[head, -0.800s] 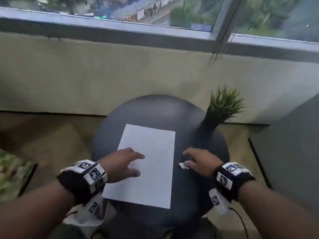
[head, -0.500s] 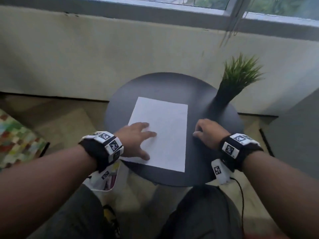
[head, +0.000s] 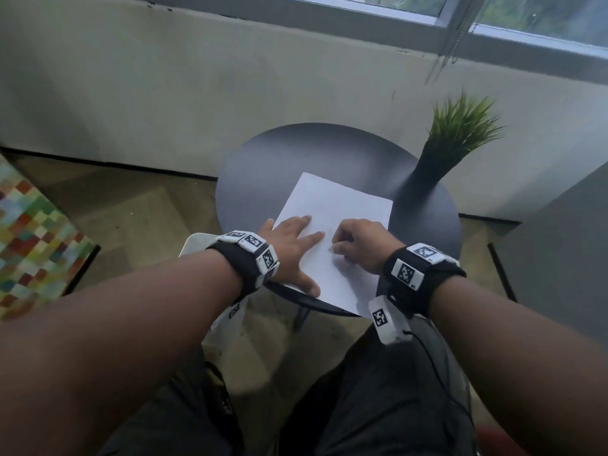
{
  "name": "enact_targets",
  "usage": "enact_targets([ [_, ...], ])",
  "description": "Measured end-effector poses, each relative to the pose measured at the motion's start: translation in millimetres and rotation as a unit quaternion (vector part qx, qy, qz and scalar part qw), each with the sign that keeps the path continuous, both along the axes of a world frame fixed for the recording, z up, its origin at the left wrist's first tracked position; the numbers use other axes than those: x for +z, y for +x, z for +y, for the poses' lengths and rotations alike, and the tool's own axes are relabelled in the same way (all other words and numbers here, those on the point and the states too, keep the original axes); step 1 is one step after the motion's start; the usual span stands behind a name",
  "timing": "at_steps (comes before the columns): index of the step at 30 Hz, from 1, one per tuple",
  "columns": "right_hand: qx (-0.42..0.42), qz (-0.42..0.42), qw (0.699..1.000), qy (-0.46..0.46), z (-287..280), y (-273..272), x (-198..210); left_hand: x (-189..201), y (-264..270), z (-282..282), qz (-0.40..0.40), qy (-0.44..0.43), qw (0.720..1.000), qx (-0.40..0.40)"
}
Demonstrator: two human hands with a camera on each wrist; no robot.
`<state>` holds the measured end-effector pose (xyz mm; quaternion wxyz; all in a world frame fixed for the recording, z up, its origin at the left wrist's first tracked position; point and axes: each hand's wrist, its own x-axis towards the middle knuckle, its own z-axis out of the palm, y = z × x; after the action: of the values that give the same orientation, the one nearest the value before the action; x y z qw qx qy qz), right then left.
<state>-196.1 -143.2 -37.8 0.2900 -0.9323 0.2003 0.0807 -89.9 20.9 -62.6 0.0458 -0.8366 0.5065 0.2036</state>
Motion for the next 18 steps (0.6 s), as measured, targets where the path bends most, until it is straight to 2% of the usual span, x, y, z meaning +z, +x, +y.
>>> enact_targets([
  [2, -0.026, -0.003, 0.999, -0.029, 5, 7, -1, 2, 2, -1, 0.006, 0.01, 1.0, -0.001],
  [4, -0.012, 0.01, 0.998, -0.067, 14, 8, -1, 3, 4, -2, 0.008, 0.019, 1.0, -0.007],
  [8, 0.165, 0.064, 0.983, -0.058, 36, -2, -4, 1, 6, -1, 0.011, 0.027, 1.0, -0.012],
  [9, 0.182, 0.074, 0.979, -0.058, 34, 0, -3, 0, 7, -2, 0.011, 0.027, 0.999, -0.012],
  [10, 0.169, 0.068, 0.981, -0.062, 28, 5, -2, 0, 8, -2, 0.011, 0.03, 0.999, -0.014],
  [13, 0.041, 0.01, 0.995, -0.088, 11, 17, -4, 0, 9, -3, 0.011, 0.037, 0.999, -0.018],
  [14, 0.044, -0.008, 0.994, -0.103, 13, 15, -6, -1, 10, -3, 0.013, 0.038, 0.999, -0.017],
  [15, 0.08, -0.008, 0.991, -0.104, 17, 13, -8, -1, 10, -2, 0.016, 0.037, 0.999, -0.017],
  [17, 0.192, 0.045, 0.978, -0.069, 33, 3, -8, -2, 10, -2, 0.021, 0.033, 0.999, -0.017],
  [18, 0.221, 0.07, 0.971, -0.059, 35, 1, -5, -3, 10, -2, 0.021, 0.03, 0.999, -0.018],
])
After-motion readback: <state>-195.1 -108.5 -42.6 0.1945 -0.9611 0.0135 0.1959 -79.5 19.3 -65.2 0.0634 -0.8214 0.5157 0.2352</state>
